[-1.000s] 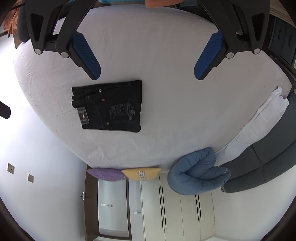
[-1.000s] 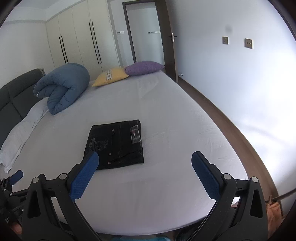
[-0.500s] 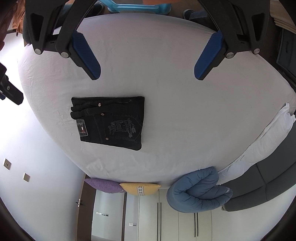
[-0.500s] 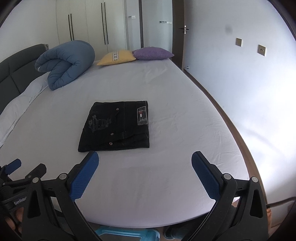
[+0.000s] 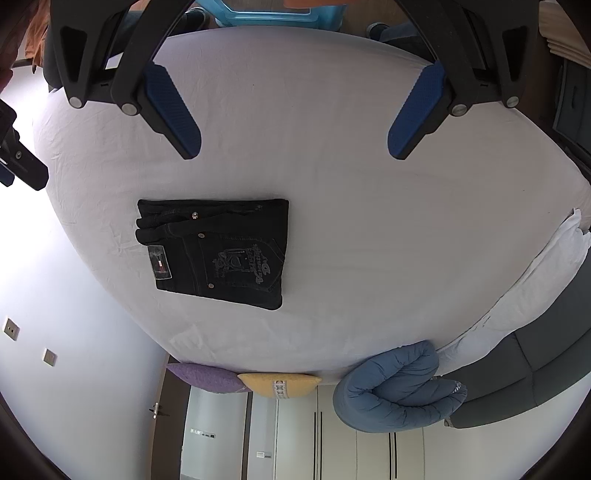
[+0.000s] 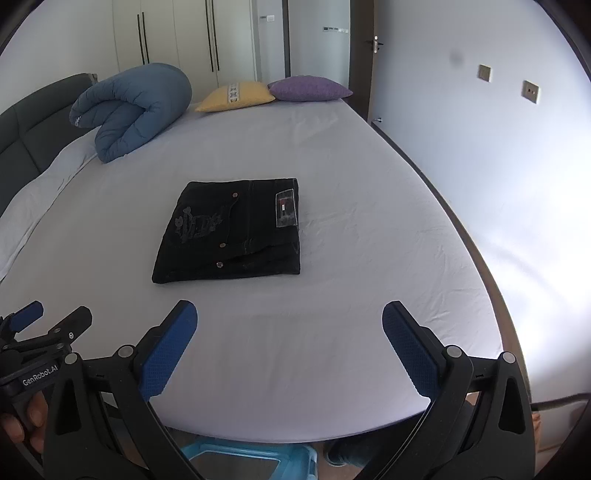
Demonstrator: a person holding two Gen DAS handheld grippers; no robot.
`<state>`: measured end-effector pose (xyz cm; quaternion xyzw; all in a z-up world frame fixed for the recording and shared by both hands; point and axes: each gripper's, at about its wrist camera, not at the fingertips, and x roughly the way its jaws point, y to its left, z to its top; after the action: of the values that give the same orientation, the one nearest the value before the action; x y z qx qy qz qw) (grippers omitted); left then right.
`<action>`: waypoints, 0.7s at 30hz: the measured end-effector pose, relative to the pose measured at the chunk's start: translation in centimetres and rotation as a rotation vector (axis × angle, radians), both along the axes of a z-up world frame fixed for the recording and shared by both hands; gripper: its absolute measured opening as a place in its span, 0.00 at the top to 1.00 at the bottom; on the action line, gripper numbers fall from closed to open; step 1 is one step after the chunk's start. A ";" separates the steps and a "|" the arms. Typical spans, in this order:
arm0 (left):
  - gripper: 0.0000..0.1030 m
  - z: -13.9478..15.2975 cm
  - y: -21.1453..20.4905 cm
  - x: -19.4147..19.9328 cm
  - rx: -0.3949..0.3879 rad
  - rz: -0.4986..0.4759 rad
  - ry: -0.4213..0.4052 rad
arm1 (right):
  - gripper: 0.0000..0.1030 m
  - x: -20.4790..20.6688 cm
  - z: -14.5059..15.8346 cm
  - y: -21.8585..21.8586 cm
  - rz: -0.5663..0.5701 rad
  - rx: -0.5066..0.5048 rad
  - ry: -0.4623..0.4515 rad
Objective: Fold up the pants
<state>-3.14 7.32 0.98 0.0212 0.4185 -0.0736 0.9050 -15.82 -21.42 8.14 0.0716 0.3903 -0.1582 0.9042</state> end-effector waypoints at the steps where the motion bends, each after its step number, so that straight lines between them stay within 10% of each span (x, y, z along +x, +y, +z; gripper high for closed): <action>1: 0.00 0.0 0.0 0.0 0.000 0.001 0.000 | 0.01 0.1 -0.1 0.0 0.001 0.002 0.002; 21: 0.00 -0.1 0.1 -0.1 -0.004 0.007 0.005 | 0.01 0.5 -0.1 1.6 0.015 0.014 -0.003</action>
<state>-3.22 7.41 0.88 0.0178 0.4205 -0.0713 0.9043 -15.36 -19.87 8.02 0.0752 0.3908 -0.1485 0.9053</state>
